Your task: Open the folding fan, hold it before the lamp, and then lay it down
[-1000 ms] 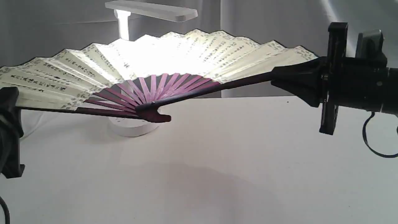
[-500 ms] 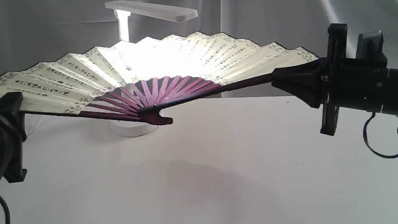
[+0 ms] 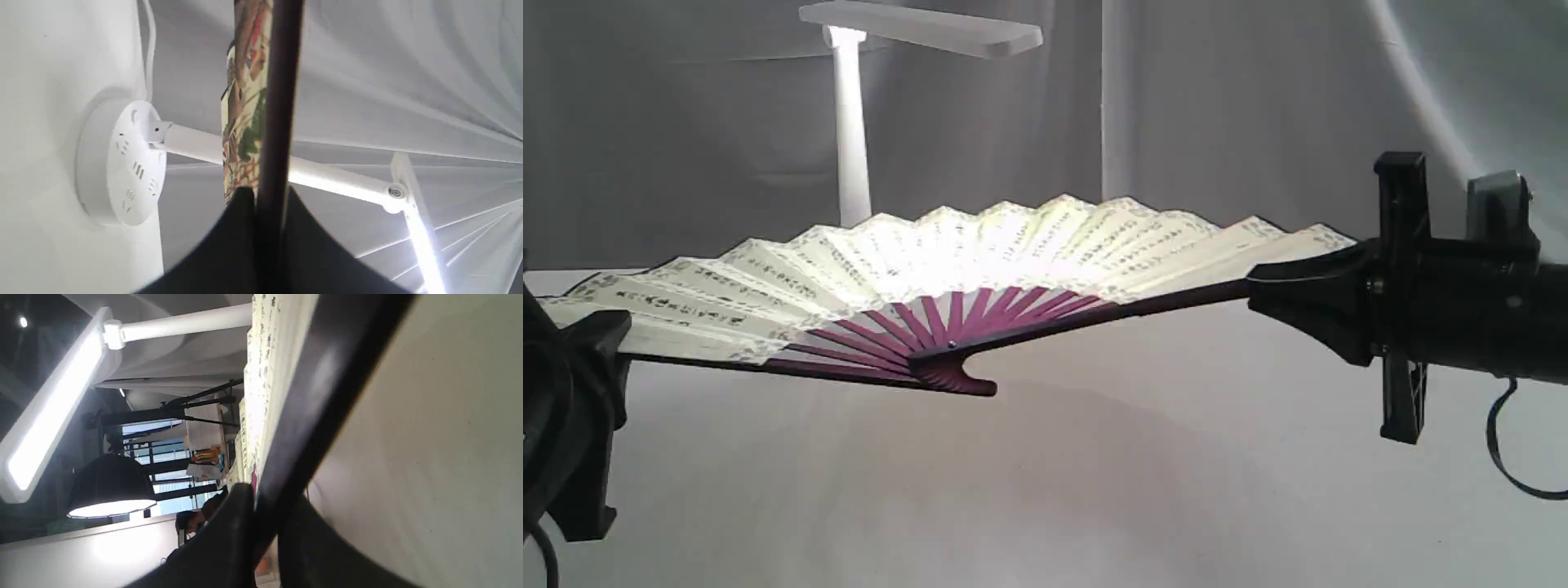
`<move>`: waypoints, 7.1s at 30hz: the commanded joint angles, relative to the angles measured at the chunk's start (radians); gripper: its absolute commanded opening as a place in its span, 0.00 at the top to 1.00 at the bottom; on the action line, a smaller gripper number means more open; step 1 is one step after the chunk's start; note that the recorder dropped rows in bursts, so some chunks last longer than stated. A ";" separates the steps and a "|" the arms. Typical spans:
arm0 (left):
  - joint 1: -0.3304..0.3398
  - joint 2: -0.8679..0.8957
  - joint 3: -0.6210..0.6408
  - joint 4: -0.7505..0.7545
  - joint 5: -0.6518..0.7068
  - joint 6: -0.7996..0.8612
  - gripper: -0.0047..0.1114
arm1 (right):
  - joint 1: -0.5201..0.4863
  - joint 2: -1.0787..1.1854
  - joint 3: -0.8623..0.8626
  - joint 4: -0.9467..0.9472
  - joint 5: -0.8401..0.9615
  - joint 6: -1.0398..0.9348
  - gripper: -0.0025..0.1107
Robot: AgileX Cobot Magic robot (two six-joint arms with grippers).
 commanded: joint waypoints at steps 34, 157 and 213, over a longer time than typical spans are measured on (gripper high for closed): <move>0.005 0.361 -0.145 0.290 0.024 -0.165 0.96 | -0.029 -0.008 0.053 -0.085 -0.398 -0.033 0.98; -0.053 0.135 -0.257 -0.122 0.681 1.561 0.65 | -0.029 -0.060 0.030 -1.004 -0.295 0.150 0.56; 0.413 0.066 -0.518 0.671 1.730 1.117 0.96 | 0.052 -0.162 -0.158 -1.713 -0.086 0.648 0.98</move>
